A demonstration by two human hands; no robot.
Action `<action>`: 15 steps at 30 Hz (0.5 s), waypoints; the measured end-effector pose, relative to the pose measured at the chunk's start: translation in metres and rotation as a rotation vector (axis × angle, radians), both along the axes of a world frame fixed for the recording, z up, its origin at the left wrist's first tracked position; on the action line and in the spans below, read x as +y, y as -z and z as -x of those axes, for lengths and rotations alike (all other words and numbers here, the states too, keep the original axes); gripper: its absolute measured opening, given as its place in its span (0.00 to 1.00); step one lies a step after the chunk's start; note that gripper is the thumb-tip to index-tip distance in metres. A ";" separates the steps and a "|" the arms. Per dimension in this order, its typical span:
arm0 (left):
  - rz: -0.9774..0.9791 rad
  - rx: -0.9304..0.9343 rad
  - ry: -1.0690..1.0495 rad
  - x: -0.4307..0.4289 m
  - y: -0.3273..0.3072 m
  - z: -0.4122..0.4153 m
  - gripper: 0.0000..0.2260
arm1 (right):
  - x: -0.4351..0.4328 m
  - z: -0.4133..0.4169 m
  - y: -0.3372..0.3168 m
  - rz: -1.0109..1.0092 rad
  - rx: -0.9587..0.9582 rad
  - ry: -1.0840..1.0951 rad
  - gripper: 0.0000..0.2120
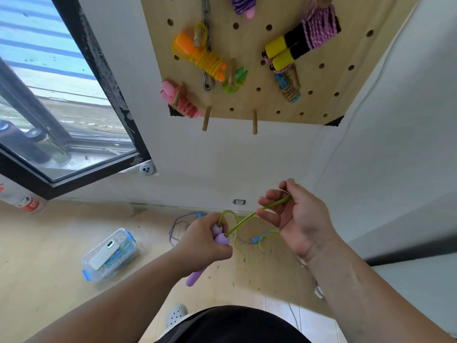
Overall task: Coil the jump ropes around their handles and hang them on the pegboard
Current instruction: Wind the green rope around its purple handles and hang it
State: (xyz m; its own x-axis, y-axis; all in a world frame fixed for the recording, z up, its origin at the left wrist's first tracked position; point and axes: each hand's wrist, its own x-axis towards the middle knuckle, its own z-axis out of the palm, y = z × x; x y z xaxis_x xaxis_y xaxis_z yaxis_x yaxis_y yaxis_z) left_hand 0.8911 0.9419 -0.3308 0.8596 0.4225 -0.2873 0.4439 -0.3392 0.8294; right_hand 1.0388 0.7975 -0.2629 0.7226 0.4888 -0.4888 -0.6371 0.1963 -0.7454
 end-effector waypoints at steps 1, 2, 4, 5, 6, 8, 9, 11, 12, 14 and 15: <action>-0.014 0.008 -0.002 -0.001 -0.004 -0.002 0.12 | -0.005 -0.003 0.004 0.021 0.001 0.010 0.13; -0.025 0.012 0.006 -0.001 -0.010 -0.003 0.12 | -0.011 -0.008 0.008 0.044 0.012 0.020 0.13; -0.055 0.027 0.065 -0.003 -0.025 -0.005 0.11 | -0.026 -0.019 0.021 0.101 0.065 0.028 0.13; -0.077 0.035 0.110 -0.004 -0.034 -0.007 0.10 | -0.033 -0.023 0.028 0.161 0.083 0.006 0.13; -0.106 0.042 0.158 -0.007 -0.043 -0.008 0.09 | -0.041 -0.026 0.040 0.261 0.073 -0.044 0.13; -0.170 0.057 0.242 -0.014 -0.059 -0.012 0.08 | -0.054 -0.025 0.061 0.537 -0.104 -0.208 0.13; -0.203 0.065 0.282 -0.017 -0.065 -0.014 0.08 | -0.060 -0.021 0.070 0.663 -0.265 -0.261 0.14; -0.315 0.086 0.377 -0.022 -0.073 -0.019 0.08 | -0.065 -0.013 0.069 0.702 -0.628 -0.279 0.21; -0.385 0.096 0.424 -0.025 -0.077 -0.022 0.07 | -0.064 -0.011 0.061 0.588 -0.753 -0.344 0.25; -0.473 0.085 0.476 -0.032 -0.083 -0.027 0.07 | -0.059 -0.007 0.040 0.365 -0.855 -0.634 0.31; -0.481 0.058 0.476 -0.035 -0.085 -0.030 0.07 | -0.056 -0.004 0.031 0.340 -0.888 -0.786 0.30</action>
State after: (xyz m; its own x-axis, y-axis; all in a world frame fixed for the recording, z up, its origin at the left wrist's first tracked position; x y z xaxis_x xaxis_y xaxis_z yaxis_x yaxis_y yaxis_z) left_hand 0.9213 0.9069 -0.2455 0.9726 0.0941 -0.2128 0.1938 -0.8339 0.5168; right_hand 1.0429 0.7416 -0.2943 0.4360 0.8845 -0.1661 0.2589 -0.3000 -0.9181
